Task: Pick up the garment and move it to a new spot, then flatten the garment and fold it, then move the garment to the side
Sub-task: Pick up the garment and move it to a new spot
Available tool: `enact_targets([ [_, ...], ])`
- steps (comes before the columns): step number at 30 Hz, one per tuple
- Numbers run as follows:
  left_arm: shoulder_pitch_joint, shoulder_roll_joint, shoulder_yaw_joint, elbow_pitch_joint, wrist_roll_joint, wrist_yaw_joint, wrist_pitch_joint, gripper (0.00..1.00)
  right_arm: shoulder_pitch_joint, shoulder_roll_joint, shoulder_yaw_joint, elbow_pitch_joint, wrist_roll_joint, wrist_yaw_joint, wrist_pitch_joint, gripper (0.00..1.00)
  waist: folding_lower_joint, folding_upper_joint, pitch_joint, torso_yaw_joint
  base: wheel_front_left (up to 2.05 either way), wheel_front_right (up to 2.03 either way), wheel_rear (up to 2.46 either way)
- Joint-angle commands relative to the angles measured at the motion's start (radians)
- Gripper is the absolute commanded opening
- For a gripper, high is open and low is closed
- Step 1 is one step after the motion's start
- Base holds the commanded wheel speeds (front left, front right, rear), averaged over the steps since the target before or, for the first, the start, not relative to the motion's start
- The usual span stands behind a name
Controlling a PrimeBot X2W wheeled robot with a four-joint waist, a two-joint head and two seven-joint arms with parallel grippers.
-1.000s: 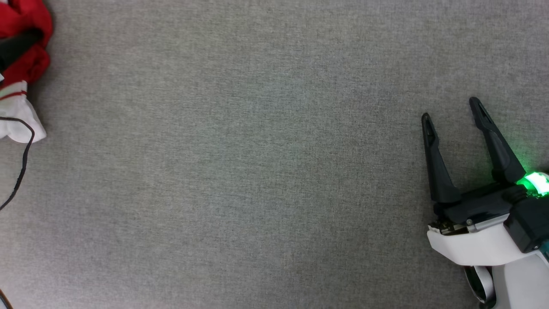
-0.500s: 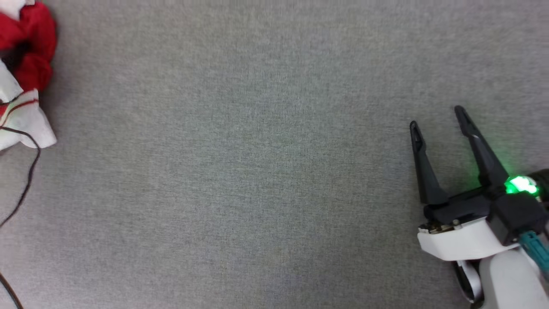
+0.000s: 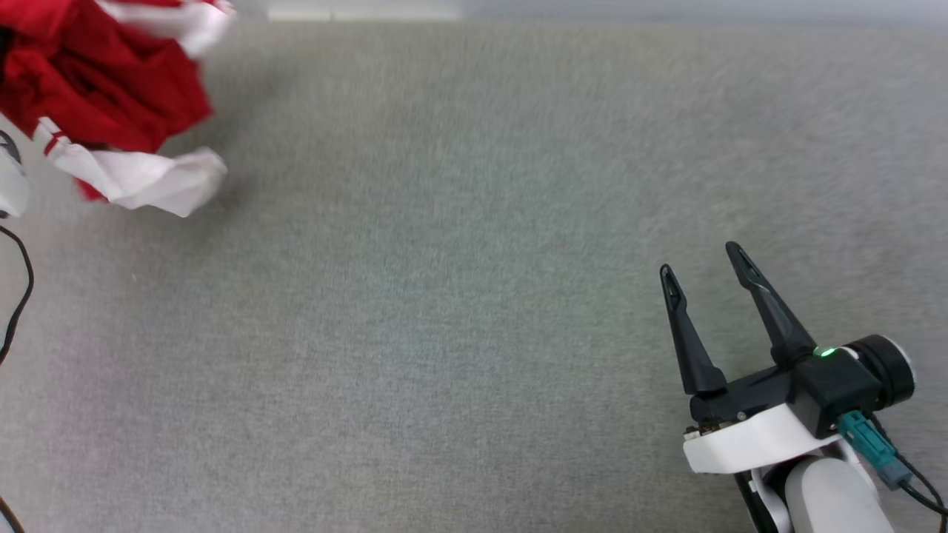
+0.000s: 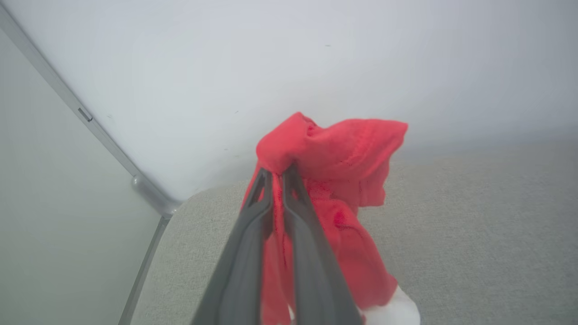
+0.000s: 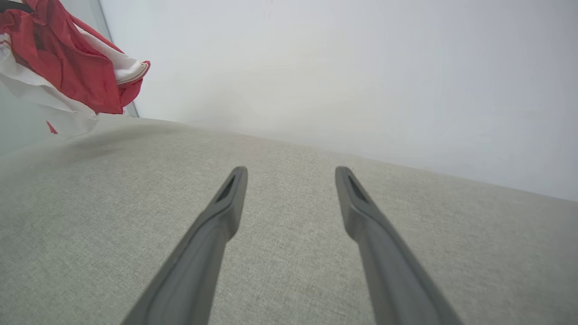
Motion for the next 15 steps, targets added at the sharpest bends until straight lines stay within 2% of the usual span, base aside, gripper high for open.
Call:
enact_targets([
  [1, 0.007, 0.011, -0.014, -0.017, 0.017, -0.001, -0.022, 0.0, 0.014, 0.009, 0.003, 0.005, 0.006, -0.001, -0.002, 1.0, -0.0001, 0.0, -0.078, -0.034, 0.0, 0.0, 0.0],
  [3, 0.001, 0.018, -0.043, -0.049, 0.046, -0.001, -0.06, 0.0, 0.016, 0.014, -0.002, 0.009, 0.009, -0.001, -0.002, 1.0, -0.0001, 0.0, -0.099, -0.051, 0.0, 0.0, 0.0],
  [9, -0.041, -0.013, -0.107, -0.141, 0.117, -0.001, -0.127, 0.0, 0.022, 0.027, -0.022, 0.005, 0.02, -0.001, -0.002, 1.0, -0.0001, 0.0, -0.127, -0.117, 0.0, 0.0, 0.0],
  [15, -0.105, -0.087, -0.178, -0.218, 0.228, 0.006, -0.173, 0.0, 0.016, 0.031, -0.046, -0.005, 0.03, -0.001, -0.002, 1.0, -0.0001, 0.0, -0.126, -0.208, 0.0, 0.0, 0.0],
])
